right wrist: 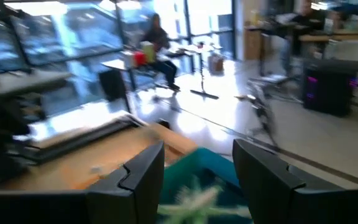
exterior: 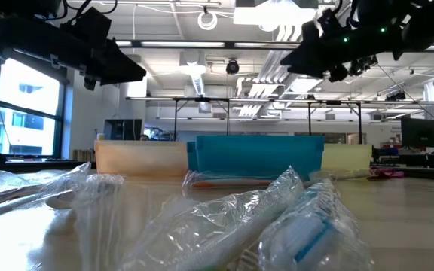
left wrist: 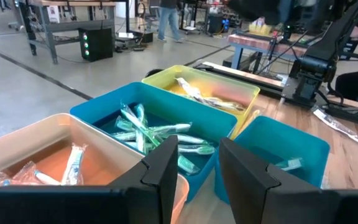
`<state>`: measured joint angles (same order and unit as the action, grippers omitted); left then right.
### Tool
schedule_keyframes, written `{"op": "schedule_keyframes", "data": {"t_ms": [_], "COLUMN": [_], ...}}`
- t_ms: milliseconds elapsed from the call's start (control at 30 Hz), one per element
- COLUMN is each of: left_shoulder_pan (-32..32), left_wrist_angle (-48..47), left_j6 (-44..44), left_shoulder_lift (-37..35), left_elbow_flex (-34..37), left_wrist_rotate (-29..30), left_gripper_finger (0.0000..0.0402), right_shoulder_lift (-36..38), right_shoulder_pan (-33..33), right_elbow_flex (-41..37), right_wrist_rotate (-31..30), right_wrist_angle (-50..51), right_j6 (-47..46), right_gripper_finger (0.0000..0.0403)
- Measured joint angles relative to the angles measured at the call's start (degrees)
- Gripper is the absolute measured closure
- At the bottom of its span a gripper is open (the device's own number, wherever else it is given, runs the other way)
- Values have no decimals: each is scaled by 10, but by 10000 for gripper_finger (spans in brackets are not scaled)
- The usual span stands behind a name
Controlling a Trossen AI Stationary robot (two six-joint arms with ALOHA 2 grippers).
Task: Pick & Place Toothbrushes
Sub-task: Put the orange toothbrush into the bottom blue bin
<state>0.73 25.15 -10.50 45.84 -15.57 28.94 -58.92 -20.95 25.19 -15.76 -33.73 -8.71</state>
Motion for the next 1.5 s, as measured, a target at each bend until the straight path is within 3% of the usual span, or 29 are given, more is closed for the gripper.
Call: {"op": "schedule_keyframes", "data": {"t_ms": [267,433,867,1000,1200,1500], "left_shoulder_pan": [0,0,0,0,0,0], "left_wrist_angle": [0,0,-13,-13,-13,-13], "left_j6": [2,2,-5,-5,-11,-29], "left_shoulder_lift": [0,0,0,0,0,0], "left_elbow_flex": [0,0,0,0,0,0], "left_wrist_rotate": [0,0,0,0,0,0], "left_gripper_finger": [289,289,289,289,289,289], "right_shoulder_lift": [0,0,0,0,0,0], "right_shoulder_pan": [0,21,141,186,248,310], "right_elbow_flex": [0,0,0,18,99,186], "right_wrist_rotate": [135,158,156,99,-24,-161], "right_wrist_angle": [-82,-87,-85,-35,167,419], "right_j6": [-2,0,72,88,117,63], "right_gripper_finger": [220,229,375,397,400,401]}}
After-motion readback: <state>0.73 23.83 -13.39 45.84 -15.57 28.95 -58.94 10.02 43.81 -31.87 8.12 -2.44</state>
